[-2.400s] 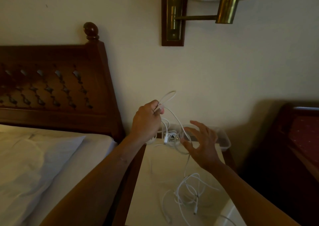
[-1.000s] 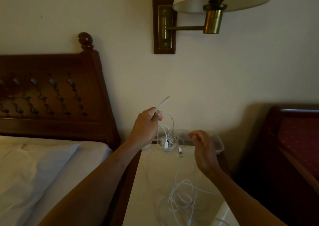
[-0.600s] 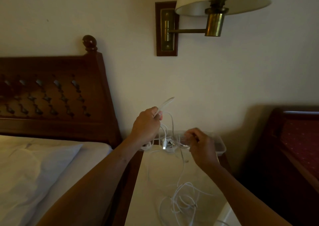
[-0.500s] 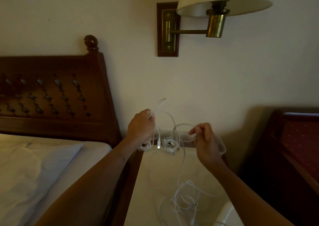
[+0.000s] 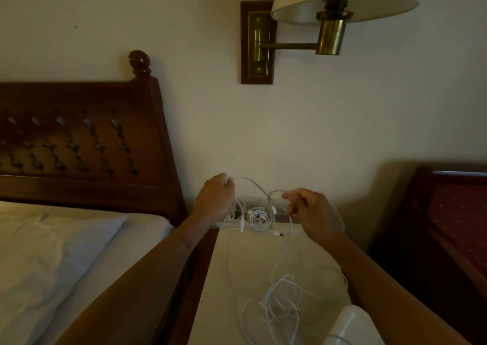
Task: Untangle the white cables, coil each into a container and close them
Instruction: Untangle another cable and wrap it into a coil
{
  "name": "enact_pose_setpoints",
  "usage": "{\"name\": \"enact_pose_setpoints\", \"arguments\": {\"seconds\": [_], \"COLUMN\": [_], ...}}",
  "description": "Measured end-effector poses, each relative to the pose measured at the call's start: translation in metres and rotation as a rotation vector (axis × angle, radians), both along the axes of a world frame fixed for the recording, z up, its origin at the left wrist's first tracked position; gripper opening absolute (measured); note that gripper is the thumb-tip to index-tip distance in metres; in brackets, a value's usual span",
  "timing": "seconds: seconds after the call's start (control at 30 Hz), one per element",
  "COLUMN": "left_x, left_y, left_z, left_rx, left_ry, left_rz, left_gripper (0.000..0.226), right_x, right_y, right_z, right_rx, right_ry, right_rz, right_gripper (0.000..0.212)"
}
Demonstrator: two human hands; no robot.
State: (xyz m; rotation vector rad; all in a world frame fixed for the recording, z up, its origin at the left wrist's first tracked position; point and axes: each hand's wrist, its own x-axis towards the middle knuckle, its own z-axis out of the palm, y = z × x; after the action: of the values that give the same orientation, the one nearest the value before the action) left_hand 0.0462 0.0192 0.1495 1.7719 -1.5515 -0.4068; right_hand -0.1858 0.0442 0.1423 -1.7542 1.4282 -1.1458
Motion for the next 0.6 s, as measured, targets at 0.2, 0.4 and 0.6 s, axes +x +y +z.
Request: {"name": "enact_pose_setpoints", "arguments": {"seconds": [0.2, 0.4, 0.6], "left_x": [-0.017, -0.02, -0.008], "left_y": [-0.002, -0.007, -0.005], "left_z": [-0.001, -0.007, -0.011], "left_rx": [-0.054, -0.049, -0.093], "left_ry": [-0.154, -0.257, -0.094], "left_rz": [-0.011, 0.031, 0.19], "left_gripper": [0.035, 0.046, 0.043], "right_x": [0.014, 0.004, -0.028], "right_y": [-0.007, -0.011, -0.017], "right_z": [0.015, 0.019, -0.011], "right_rx": [0.014, 0.106, 0.243], "right_ry": [0.088, -0.76, -1.209], "right_rz": [0.068, 0.069, -0.114], "right_gripper": [0.029, 0.033, 0.033]}}
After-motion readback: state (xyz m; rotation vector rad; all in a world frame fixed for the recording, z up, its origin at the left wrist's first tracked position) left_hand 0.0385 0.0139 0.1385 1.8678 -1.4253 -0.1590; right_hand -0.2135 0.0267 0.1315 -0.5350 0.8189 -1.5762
